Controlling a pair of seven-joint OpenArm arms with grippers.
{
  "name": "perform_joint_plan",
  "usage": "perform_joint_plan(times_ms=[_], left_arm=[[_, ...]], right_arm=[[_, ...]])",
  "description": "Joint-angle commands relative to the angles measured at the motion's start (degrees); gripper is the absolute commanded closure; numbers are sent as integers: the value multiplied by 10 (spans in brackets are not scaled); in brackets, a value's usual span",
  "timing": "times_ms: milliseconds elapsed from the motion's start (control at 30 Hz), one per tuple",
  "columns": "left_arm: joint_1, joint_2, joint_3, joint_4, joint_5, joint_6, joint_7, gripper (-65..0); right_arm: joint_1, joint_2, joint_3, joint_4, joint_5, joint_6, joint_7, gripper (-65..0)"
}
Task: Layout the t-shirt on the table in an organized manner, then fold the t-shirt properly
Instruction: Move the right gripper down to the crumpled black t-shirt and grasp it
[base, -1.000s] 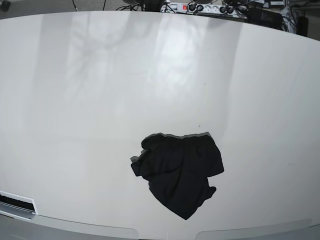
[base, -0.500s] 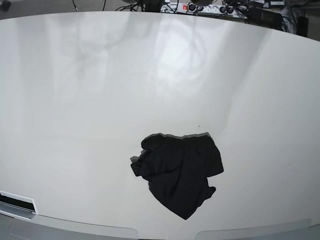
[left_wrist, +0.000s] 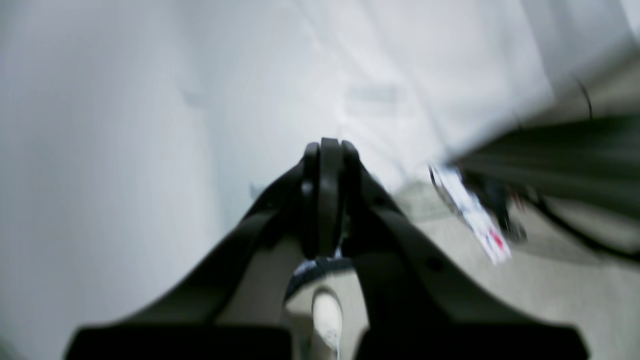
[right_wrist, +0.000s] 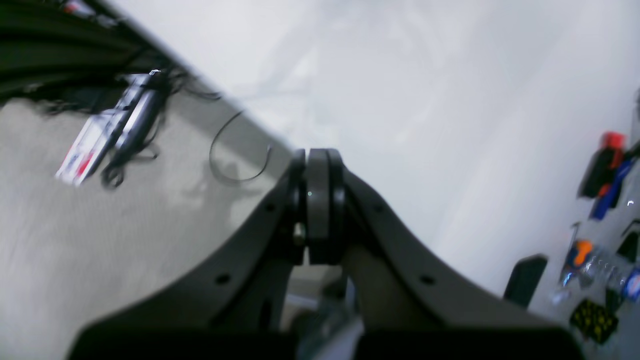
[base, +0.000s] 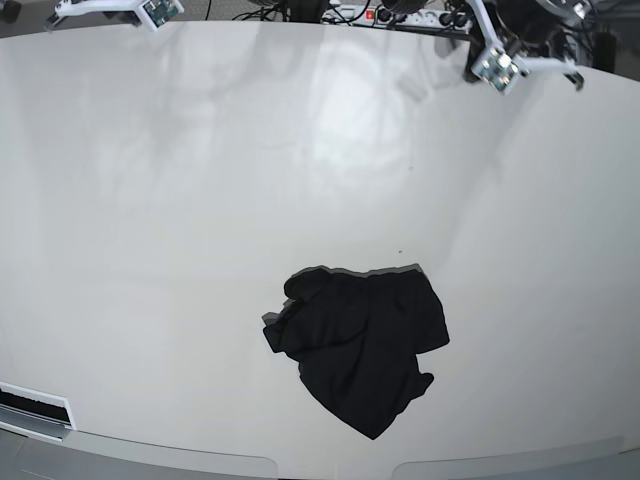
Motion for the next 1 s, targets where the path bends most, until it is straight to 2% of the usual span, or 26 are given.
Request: perform_joint_plan(times_ms=[0, 167, 233, 433, 533, 600, 667, 800, 867, 967], left_arm=[[-4, -3, -9, 9, -2, 1, -14, 0], [-65, -3, -19, 9, -3, -22, -24, 0], [-84, -1, -19, 9, -2, -22, -23, 0], [-114, 10, -19, 8, -3, -23, -24, 0], [-136, 10, -19, -9, -5, -23, -31, 0], [-159, 10, -19, -42, -29, -27, -38, 0], [-191, 14, -19, -95, -55, -60, -45, 0], [-279, 21, -19, -214, -108, -130, -45, 0], [-320, 21, -19, -259, -129, -141, -45, 0], [-377, 21, -19, -312, -136, -155, -45, 0]], right_arm=[[9, 2, 0, 9, -2, -1, 21, 0], [104, 2, 0, 9, 70, 50, 65, 0], [140, 2, 0, 9, 91, 54, 73, 0], [201, 0, 0, 9, 100, 54, 100, 0], [230, -2, 0, 9, 137, 60, 113, 0], [252, -7, 0, 9, 154, 98, 119, 0], [281, -10, 0, 9, 175, 130, 129, 0], [366, -22, -1, -52, 228, 150, 142, 0], [416, -40, -1, -108, 256, 168, 147, 0], [493, -82, -1, -205, 302, 222, 151, 0]])
